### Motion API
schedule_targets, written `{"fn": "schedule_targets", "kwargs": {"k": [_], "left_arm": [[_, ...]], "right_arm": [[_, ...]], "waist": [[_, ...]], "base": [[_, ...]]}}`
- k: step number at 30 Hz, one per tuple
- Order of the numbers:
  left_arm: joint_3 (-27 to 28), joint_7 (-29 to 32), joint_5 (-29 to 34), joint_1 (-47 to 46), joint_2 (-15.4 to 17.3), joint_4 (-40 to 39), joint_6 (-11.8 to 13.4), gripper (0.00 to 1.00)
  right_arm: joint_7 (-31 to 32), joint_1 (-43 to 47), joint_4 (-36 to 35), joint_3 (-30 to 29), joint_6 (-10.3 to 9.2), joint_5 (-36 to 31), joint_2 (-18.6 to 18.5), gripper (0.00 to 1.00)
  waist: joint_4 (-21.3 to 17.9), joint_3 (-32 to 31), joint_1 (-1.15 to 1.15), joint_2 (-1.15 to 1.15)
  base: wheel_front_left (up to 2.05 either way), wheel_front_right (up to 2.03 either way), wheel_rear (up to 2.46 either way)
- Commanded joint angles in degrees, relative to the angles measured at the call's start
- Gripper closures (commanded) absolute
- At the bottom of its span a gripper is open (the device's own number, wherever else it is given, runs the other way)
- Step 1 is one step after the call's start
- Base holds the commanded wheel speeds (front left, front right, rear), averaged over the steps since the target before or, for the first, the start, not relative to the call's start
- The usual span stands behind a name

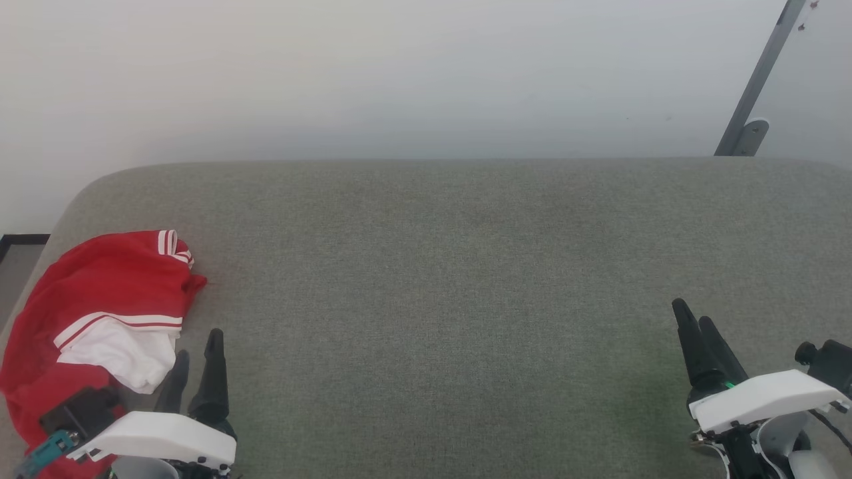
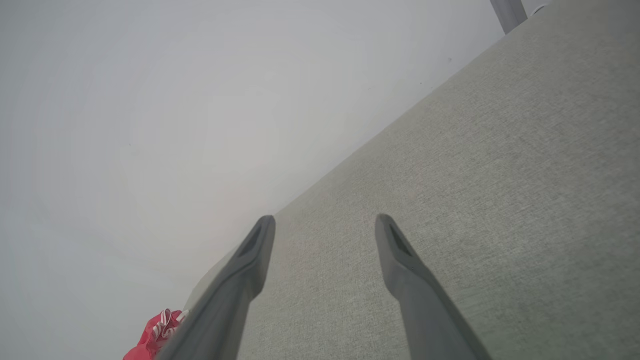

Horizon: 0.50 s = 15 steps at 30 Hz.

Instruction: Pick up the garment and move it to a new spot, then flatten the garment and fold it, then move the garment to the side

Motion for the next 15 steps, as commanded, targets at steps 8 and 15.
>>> {"fn": "schedule_targets", "kwargs": {"k": [8, 15], "left_arm": [[0.3, -2.0, 7.1, 0.7, 1.2, -1.4, -0.7, 0.00], [0.3, -3.1, 11.6, 1.2, 1.4, -1.8, -1.1, 0.00]], "right_arm": [[-1.1, -0.6, -1.7, -0.2, 0.01, -5.8, -0.9, 0.00], [-1.3, -0.3, -2.5, -0.4, 0.01, -9.7, -1.2, 0.00]], "waist": [[0.0, -0.1, 0.00, 0.00], [0.0, -0.2, 0.00, 0.00]], "base": [[0.00, 0.00, 0.00], [0.00, 0.00, 0.00]]}}
